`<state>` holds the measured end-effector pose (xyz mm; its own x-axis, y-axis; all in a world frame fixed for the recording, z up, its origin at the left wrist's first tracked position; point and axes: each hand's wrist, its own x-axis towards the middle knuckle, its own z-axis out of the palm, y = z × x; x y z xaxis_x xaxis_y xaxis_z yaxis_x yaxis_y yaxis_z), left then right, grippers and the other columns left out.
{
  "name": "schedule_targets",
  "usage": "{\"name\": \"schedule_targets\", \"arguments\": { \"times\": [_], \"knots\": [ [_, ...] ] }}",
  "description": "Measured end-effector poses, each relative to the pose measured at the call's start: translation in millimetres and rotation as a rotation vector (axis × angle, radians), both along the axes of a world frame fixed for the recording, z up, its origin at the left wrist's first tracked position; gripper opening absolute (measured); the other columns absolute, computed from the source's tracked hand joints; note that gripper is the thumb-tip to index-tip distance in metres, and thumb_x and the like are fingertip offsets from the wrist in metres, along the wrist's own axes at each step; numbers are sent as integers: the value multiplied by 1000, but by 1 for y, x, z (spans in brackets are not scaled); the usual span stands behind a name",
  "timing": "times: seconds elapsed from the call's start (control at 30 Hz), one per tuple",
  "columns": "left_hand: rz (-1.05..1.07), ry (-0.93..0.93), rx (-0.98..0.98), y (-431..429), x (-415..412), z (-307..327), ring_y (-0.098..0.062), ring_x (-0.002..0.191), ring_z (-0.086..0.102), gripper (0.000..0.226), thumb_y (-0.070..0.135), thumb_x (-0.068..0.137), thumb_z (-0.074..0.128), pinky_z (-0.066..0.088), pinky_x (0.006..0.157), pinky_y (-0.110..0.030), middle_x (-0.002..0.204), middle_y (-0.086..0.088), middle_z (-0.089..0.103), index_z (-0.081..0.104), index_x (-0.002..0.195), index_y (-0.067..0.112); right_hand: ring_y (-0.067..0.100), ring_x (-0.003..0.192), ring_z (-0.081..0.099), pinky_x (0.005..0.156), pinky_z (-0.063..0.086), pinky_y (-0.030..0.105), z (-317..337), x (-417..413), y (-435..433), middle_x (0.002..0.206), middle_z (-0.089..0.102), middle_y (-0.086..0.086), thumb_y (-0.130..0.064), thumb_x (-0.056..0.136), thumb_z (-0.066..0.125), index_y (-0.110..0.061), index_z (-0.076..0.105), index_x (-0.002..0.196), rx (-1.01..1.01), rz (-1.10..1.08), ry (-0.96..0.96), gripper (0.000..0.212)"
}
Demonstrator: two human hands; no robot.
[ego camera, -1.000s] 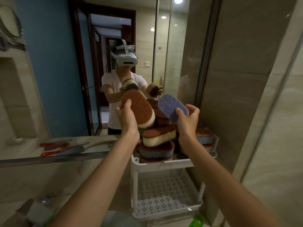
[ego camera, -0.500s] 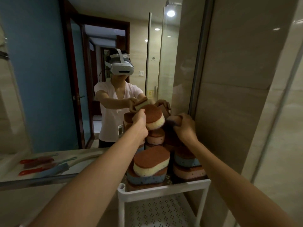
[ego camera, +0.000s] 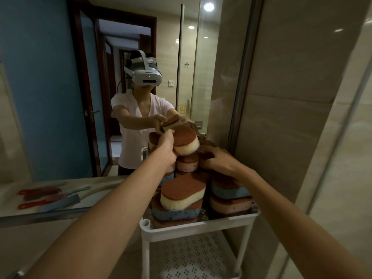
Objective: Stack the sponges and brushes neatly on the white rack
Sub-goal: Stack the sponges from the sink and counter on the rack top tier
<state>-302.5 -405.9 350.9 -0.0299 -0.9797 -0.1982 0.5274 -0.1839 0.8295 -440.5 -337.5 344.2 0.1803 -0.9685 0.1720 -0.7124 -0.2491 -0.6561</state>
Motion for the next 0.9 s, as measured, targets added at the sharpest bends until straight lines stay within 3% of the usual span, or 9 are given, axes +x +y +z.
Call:
{"name": "schedule_targets", "arguments": {
  "times": [0.1, 0.17, 0.3, 0.43, 0.5, 0.6, 0.7, 0.77, 0.9],
  "knots": [
    [-13, 19, -39, 5, -1, 5, -17, 73, 58, 11, 12, 93, 48, 48, 84, -32, 100, -8, 64, 58, 87, 13, 18, 86, 62, 62, 49, 16, 2, -2, 3, 100, 66, 7, 2, 75, 47, -17, 60, 103, 8, -26, -336, 37],
    [-5, -2, -67, 6, -3, 9, -17, 74, 59, 12, 8, 92, 49, 48, 86, -33, 97, -8, 62, 57, 84, 12, 16, 93, 58, 62, 45, 15, 3, -7, 3, 113, 60, 9, 8, 76, 42, -16, 53, 119, -69, -100, -420, 50],
    [-21, -42, -117, 7, -13, 15, -21, 93, 59, 33, 6, 91, 52, 50, 86, -34, 111, -11, 64, 51, 124, 8, 8, 113, 45, 76, 41, 10, 0, -11, 1, 123, 46, -6, -3, 84, 56, -21, 41, 135, -221, -17, -343, 56],
    [-135, -61, -165, 12, -27, 19, -22, 97, 60, 38, 8, 93, 49, 49, 81, -35, 118, -12, 62, 46, 131, 7, 7, 107, 49, 76, 40, 6, -5, -18, -5, 125, 52, -2, -25, 85, 64, -21, 44, 133, -407, -151, -95, 52],
    [-198, -324, -294, 15, -31, 17, -20, 98, 59, 35, 17, 96, 44, 47, 80, -31, 113, -8, 62, 49, 129, 8, 16, 111, 51, 82, 44, 21, -9, -27, -6, 133, 47, 6, -29, 89, 57, -24, 41, 134, -412, -283, -161, 48],
    [-144, -1091, -608, 17, -29, 5, -27, 120, 51, 35, 23, 98, 36, 38, 95, -33, 128, -11, 56, 51, 129, 14, 32, 121, 44, 97, 42, 39, -16, -45, -10, 140, 35, 13, -35, 93, 49, -28, 37, 139, -318, -528, -58, 48],
    [-305, -1589, -703, 15, -28, -10, -27, 145, 16, 46, 32, 100, 27, 5, 117, -51, 155, -8, 25, 30, 145, 24, 35, 124, 42, 100, 41, 43, -19, -52, -16, 142, 34, 14, -37, 94, 47, -31, 35, 141, -172, -594, 104, 49],
    [-439, -1734, -674, 15, -28, -18, -26, 148, 3, 50, 38, 101, 23, -1, 116, -50, 159, -6, 9, 17, 149, 27, 36, 125, 41, 101, 41, 43, -22, -51, -19, 144, 32, 15, -39, 94, 46, -32, 34, 141, -98, -575, 145, 49],
    [-500, -1823, -668, 13, -26, -23, -26, 147, 4, 53, 41, 100, 23, 4, 118, -47, 160, -5, 7, 15, 150, 24, 37, 126, 42, 103, 41, 45, -28, -48, -26, 145, 33, 14, -48, 93, 42, -33, 33, 142, -25, -530, 244, 51]
  ]
}}
